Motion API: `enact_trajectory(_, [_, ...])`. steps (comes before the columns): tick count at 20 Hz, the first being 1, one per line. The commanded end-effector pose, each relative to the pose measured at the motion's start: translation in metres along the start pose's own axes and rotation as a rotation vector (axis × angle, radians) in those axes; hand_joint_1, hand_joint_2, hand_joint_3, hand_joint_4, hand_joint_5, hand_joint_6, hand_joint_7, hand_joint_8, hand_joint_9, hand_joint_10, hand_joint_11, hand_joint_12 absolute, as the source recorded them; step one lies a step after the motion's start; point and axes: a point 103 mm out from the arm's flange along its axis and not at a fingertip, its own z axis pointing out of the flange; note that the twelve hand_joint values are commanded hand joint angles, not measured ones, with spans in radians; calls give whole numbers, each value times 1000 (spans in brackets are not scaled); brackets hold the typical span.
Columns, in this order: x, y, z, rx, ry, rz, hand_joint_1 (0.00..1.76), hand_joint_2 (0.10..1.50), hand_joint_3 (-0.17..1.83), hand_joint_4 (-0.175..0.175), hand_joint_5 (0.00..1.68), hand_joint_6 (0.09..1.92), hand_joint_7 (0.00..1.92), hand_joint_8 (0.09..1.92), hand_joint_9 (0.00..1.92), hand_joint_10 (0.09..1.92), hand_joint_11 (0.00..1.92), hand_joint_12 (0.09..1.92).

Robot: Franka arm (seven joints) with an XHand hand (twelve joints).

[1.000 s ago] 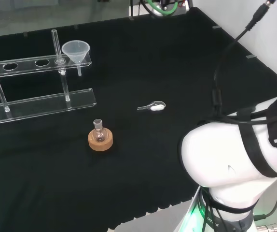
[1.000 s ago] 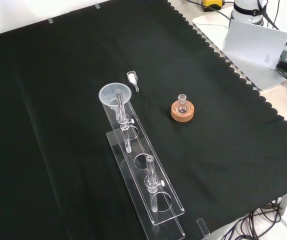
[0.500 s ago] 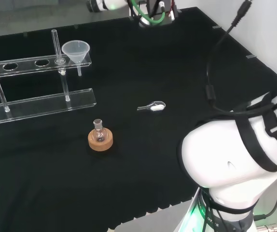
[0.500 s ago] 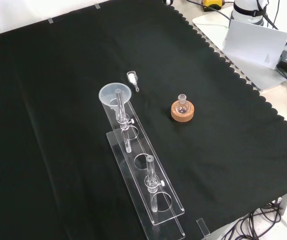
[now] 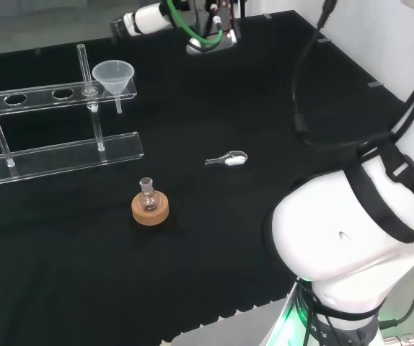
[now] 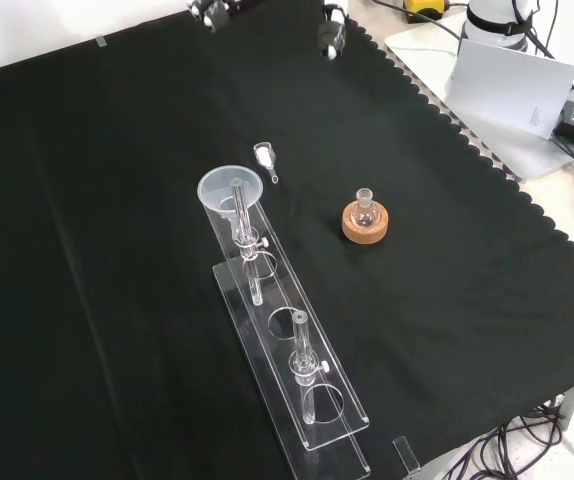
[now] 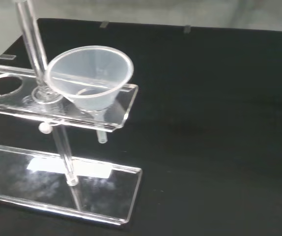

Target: Pick up the funnel from the transparent funnel stand.

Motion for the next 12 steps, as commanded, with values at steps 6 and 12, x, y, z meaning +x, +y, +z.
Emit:
enact_trajectory(6, [42,47,20,-10,102,-20,233,698,22,52,0,87,39,87,0,87,0,775])
enact_trajectory(12, [59,63,39,42,72,-29,284,712,25,46,0,87,13,87,0,87,0,803])
